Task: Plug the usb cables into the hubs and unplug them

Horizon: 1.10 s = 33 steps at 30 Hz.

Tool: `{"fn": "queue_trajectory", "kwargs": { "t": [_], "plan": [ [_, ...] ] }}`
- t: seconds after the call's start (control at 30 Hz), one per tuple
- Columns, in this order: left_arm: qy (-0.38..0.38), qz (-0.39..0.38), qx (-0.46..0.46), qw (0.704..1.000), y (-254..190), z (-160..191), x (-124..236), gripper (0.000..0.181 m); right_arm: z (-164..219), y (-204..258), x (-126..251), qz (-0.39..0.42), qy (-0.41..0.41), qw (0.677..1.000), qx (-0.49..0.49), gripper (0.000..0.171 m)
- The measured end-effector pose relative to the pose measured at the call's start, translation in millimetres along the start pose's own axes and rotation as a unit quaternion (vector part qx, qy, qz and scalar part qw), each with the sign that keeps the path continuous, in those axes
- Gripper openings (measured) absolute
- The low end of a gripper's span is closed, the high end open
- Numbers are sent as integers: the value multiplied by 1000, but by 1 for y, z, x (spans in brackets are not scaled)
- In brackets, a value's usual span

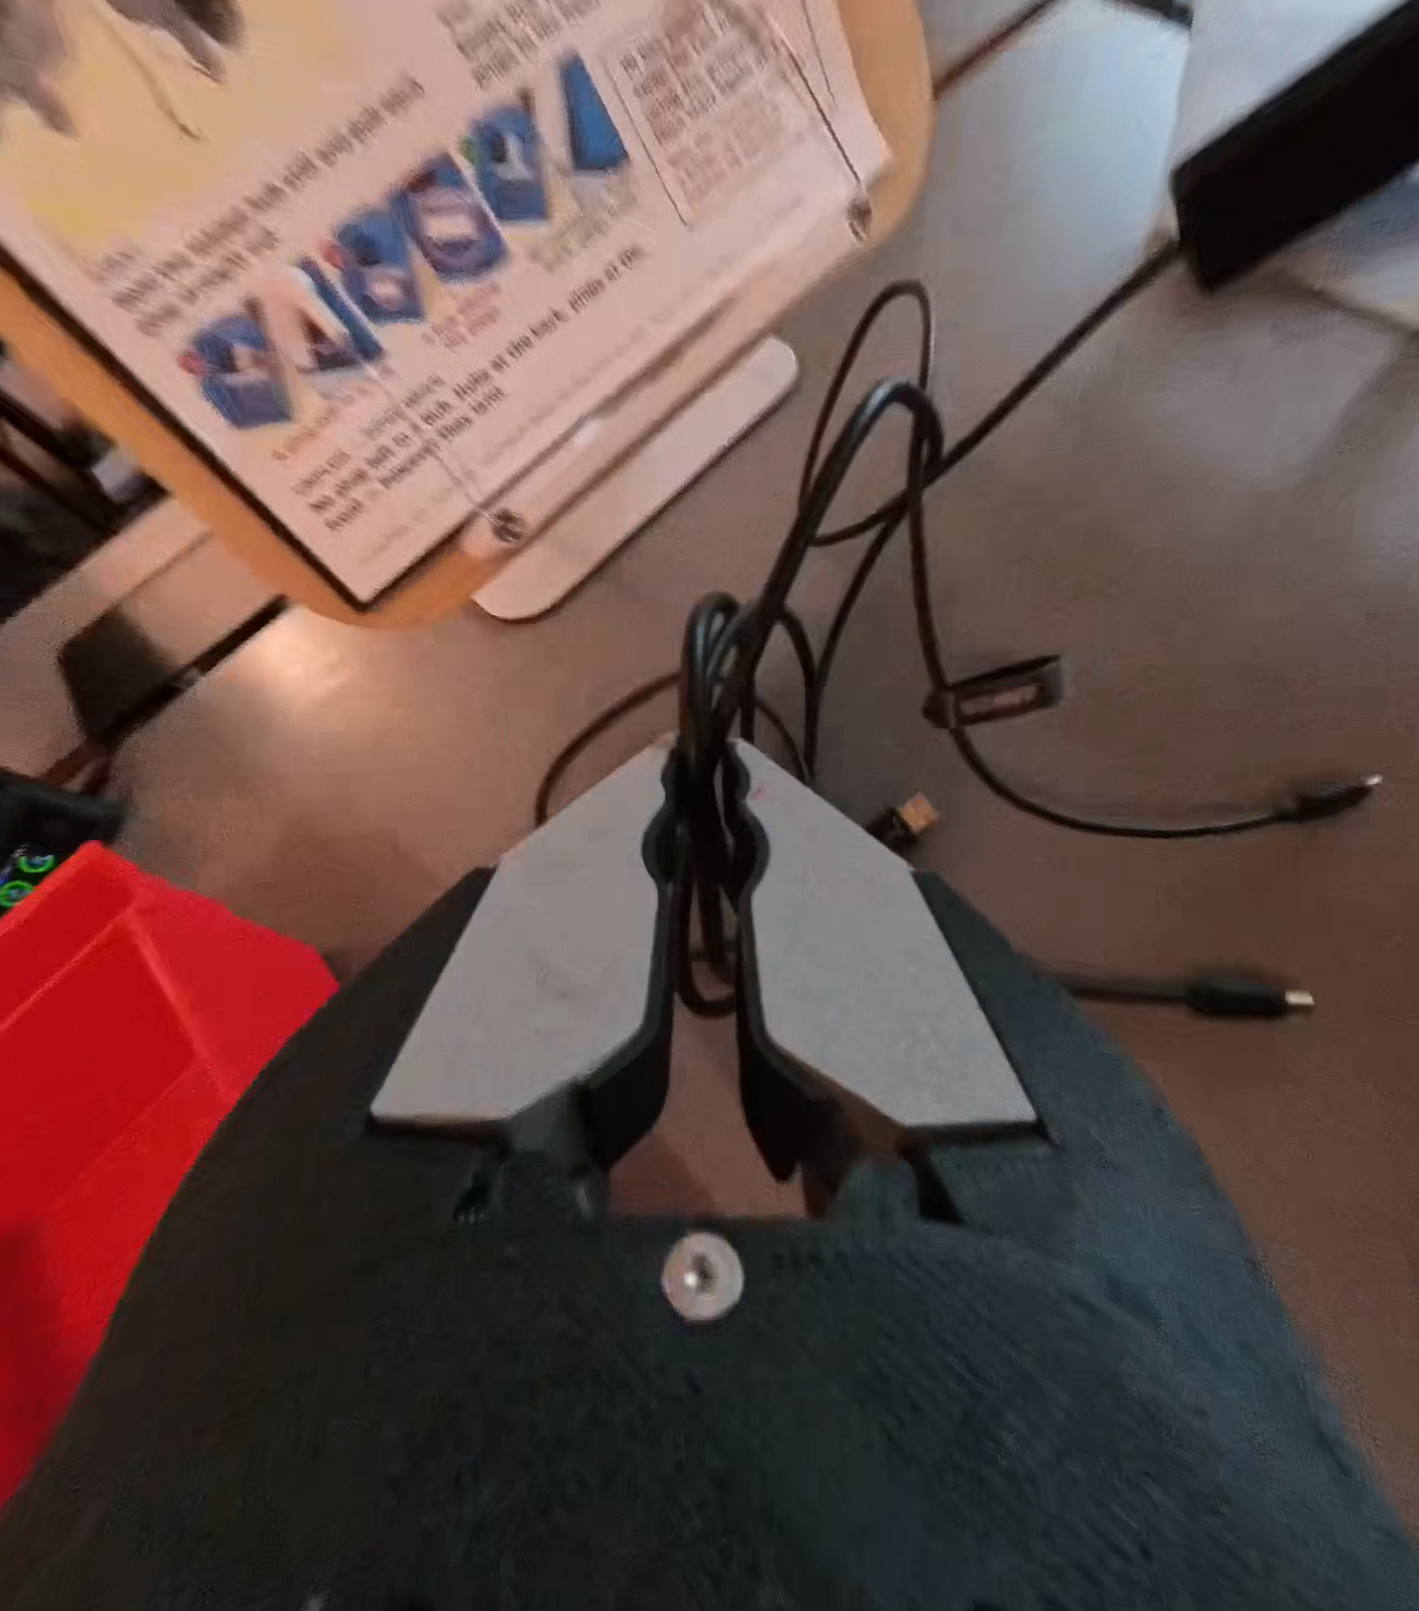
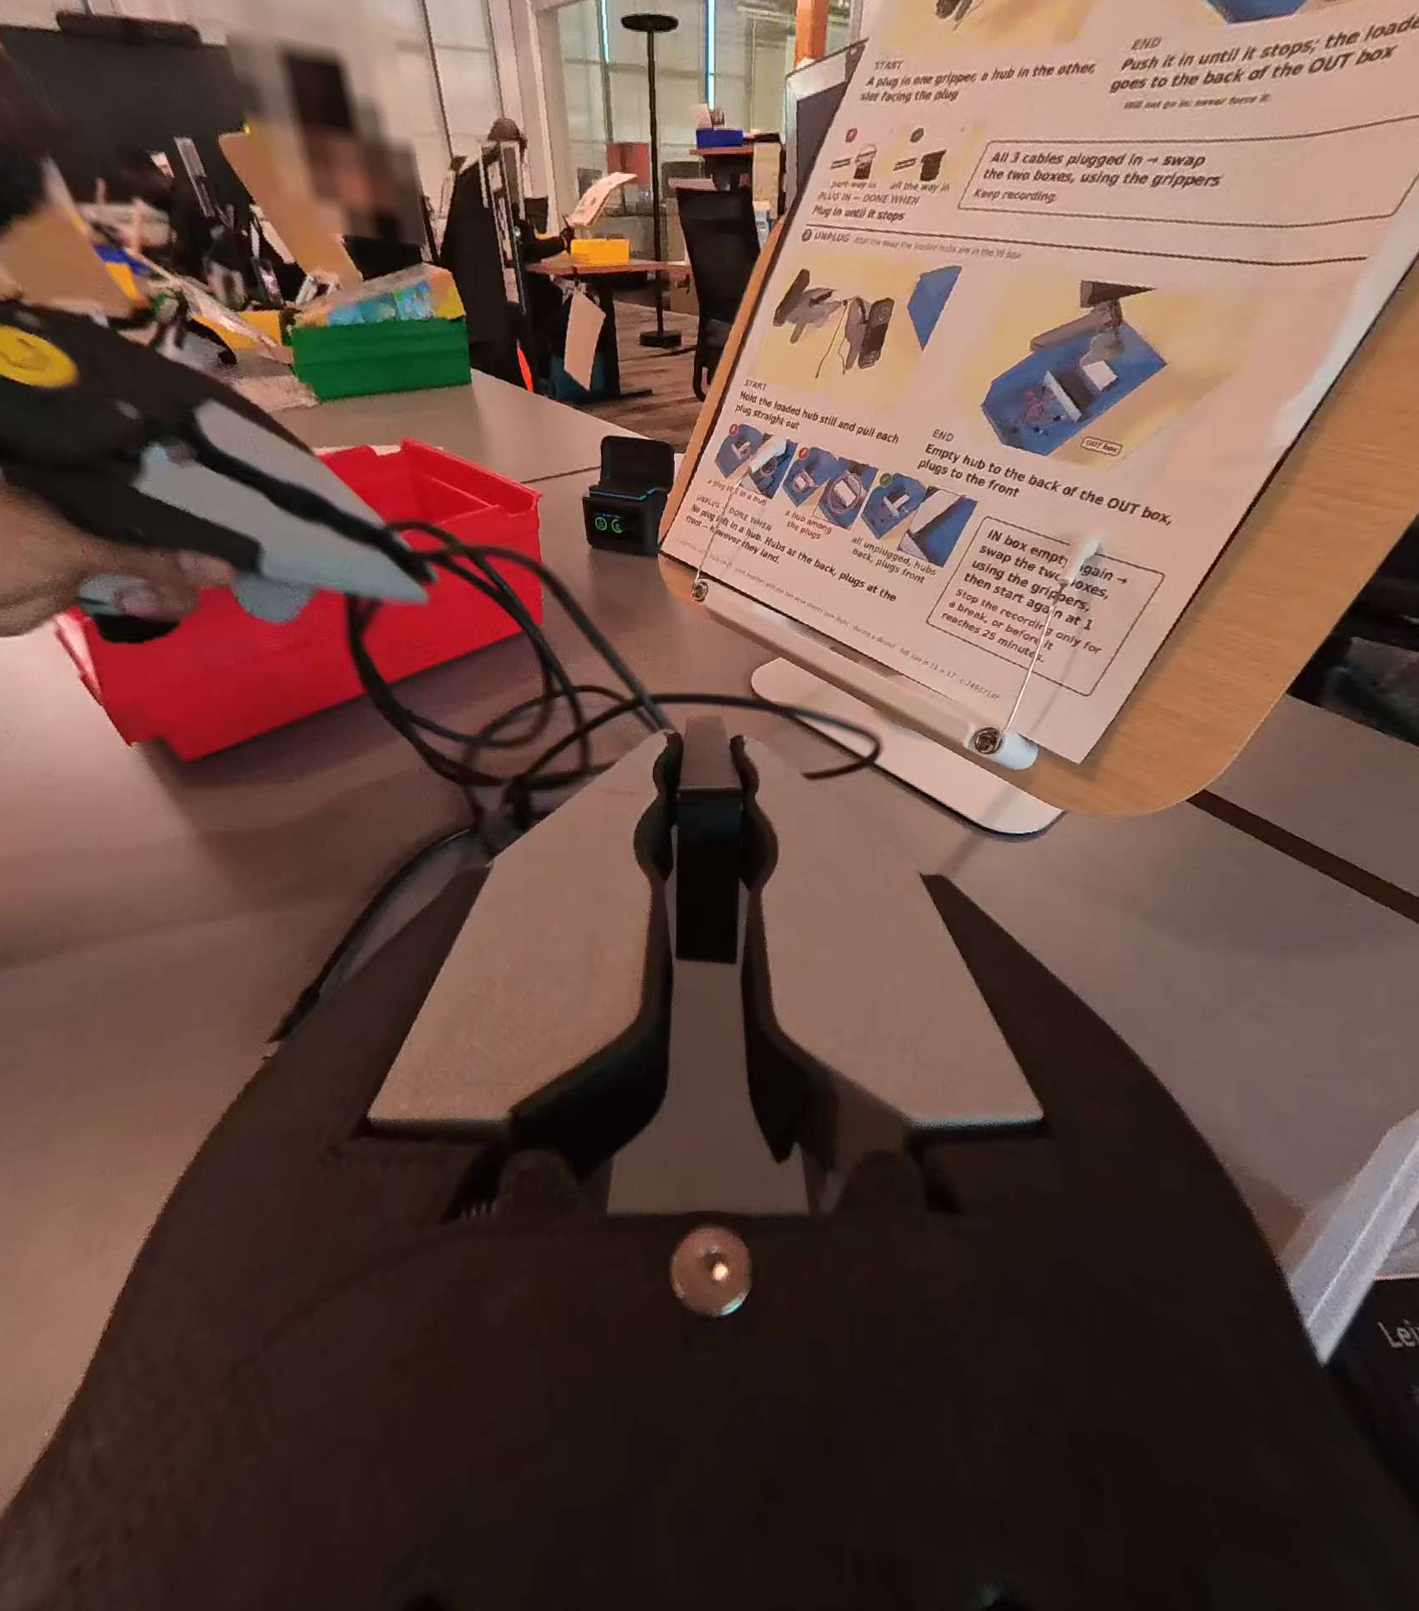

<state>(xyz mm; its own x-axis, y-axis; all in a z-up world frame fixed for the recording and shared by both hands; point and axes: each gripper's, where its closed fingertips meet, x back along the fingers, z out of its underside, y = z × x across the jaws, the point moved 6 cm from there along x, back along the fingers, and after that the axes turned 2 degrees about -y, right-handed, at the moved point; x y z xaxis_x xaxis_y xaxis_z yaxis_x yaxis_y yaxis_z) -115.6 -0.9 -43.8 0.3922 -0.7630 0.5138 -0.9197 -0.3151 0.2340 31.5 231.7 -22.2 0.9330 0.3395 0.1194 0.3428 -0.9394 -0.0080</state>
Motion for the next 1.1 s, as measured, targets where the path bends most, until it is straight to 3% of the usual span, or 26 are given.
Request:
{"fn": "queue_trajectory", "kwargs": {
  "t": [0.03,0.13,0.23,0.33,0.4,0.43,0.47,0.53,0.73,0.9,0.97,1.1],
  "plan": [
    [-28,-7,10,1000,3,-5,11,5,1,2,-2,5,3,1000,6,7],
    [-43,44,9,998,-13,-9,39,4,0,4,-3,44,4,998,34,7],
    [76,180,-43,980,-53,19,49,5,-5,1,4,101,-16,993,57,7],
    [125,135,-79,980,-54,41,48,3,-9,-5,13,186,-16,977,100,7],
    [28,5,-32,999,-22,22,58,3,-10,-6,15,209,-14,971,113,7],
    [-67,-72,14,995,1,4,76,3,-9,-6,14,210,-9,971,115,7],
    [-175,-123,69,974,22,-12,102,3,-8,-5,11,202,-3,972,116,7],
    [-319,-140,150,925,52,-34,152,3,-3,1,2,165,10,980,116,7],
    [-436,-286,76,850,79,-103,231,3,16,-20,-3,238,102,958,126,6],
    [-545,-310,171,760,119,-112,311,3,14,-33,8,283,111,943,133,6],
    [-537,-266,173,782,128,-119,315,3,12,-26,4,266,99,948,143,6],
    [-351,-86,95,927,83,-139,233,2,5,-8,-5,228,62,962,138,7]
  ]
}}
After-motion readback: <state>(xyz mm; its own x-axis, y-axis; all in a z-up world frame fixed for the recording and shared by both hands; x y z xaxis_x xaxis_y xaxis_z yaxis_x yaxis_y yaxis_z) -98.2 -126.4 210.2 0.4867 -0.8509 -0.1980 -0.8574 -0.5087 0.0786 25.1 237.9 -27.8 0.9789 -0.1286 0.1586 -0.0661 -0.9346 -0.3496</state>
